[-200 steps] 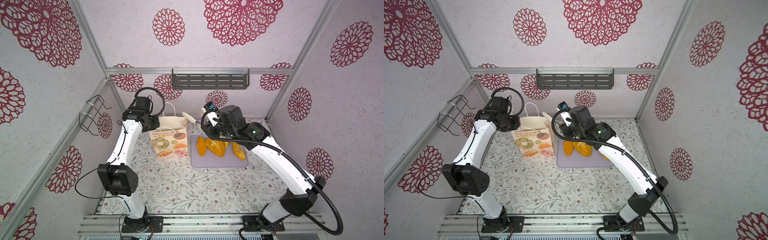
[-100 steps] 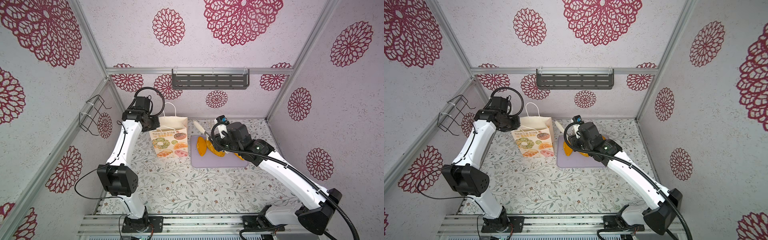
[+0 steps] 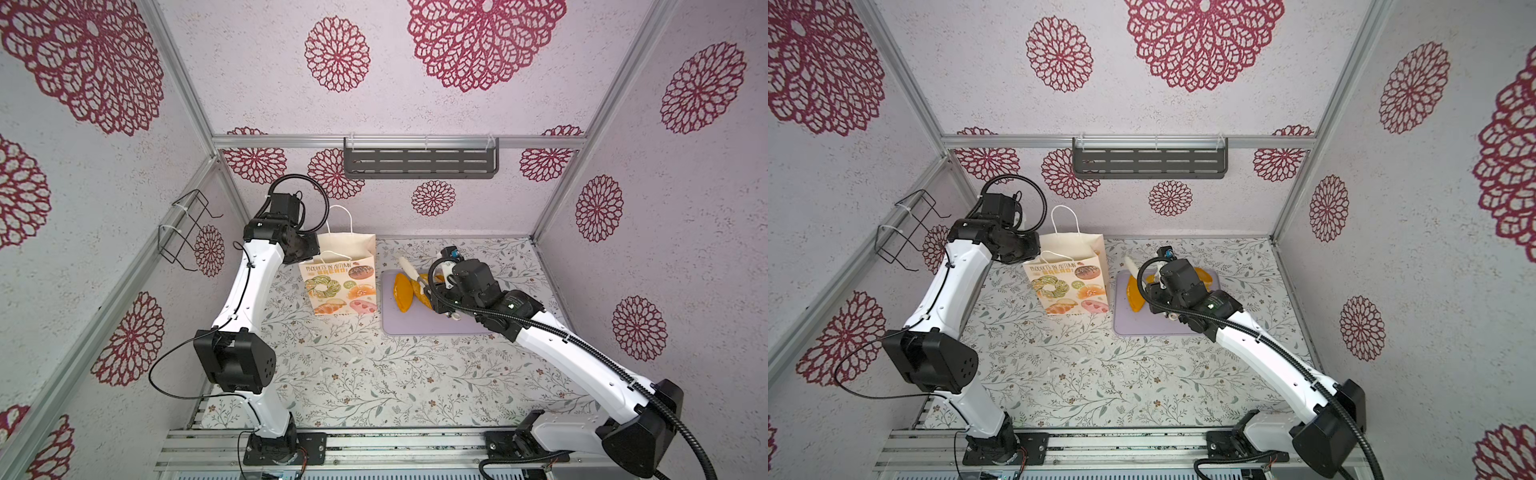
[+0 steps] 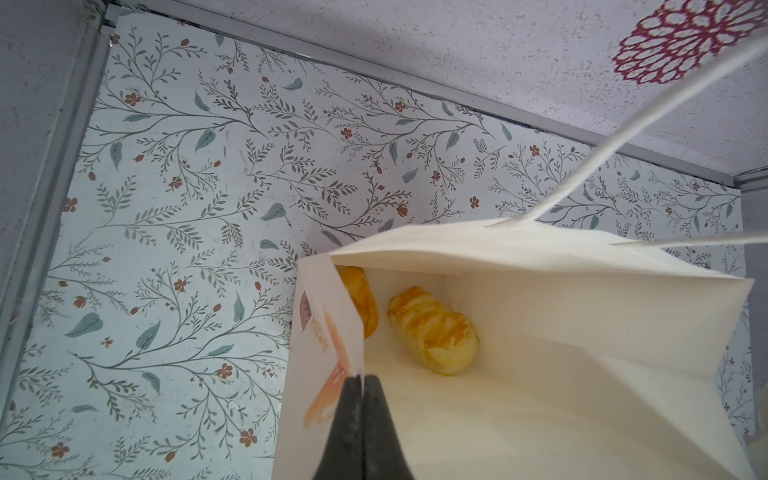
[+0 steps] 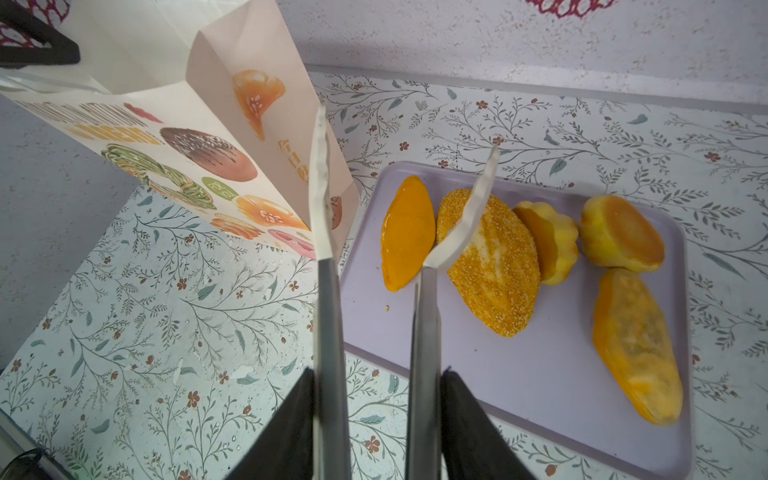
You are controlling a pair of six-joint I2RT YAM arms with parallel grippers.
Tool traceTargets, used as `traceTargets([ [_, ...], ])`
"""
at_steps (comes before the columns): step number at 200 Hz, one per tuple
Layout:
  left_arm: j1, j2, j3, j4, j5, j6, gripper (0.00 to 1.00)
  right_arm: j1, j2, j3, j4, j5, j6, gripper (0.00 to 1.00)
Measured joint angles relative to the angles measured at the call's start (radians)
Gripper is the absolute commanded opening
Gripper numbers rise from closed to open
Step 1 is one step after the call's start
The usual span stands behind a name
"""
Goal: Place the fake bread into the paper bag
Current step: 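Move the open tongs back over the tray with the right gripper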
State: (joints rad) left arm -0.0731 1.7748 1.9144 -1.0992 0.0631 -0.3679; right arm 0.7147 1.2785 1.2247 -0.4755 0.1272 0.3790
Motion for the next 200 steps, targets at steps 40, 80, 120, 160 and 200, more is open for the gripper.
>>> traceTargets([
  [40,0.000,0.000,0.000,0.000,0.022,-0.002,0.00,-0.008,-0.004,-0.054,0.031,-0.001,0.052,0.48],
  [80,0.000,0.000,0.000,0.000,0.019,-0.002,0.00,-0.010,-0.003,-0.097,0.061,-0.012,0.097,0.48],
  [120,0.000,0.000,0.000,-0.001,0.006,-0.002,0.00,-0.012,0.025,-0.098,0.085,-0.037,0.140,0.48],
  [160,0.000,0.000,0.000,-0.002,0.003,-0.002,0.00,-0.012,0.074,-0.109,0.105,-0.055,0.181,0.47],
  [200,0.000,0.000,0.000,-0.002,0.002,-0.002,0.00,-0.012,0.130,-0.117,0.113,-0.060,0.201,0.47],
])
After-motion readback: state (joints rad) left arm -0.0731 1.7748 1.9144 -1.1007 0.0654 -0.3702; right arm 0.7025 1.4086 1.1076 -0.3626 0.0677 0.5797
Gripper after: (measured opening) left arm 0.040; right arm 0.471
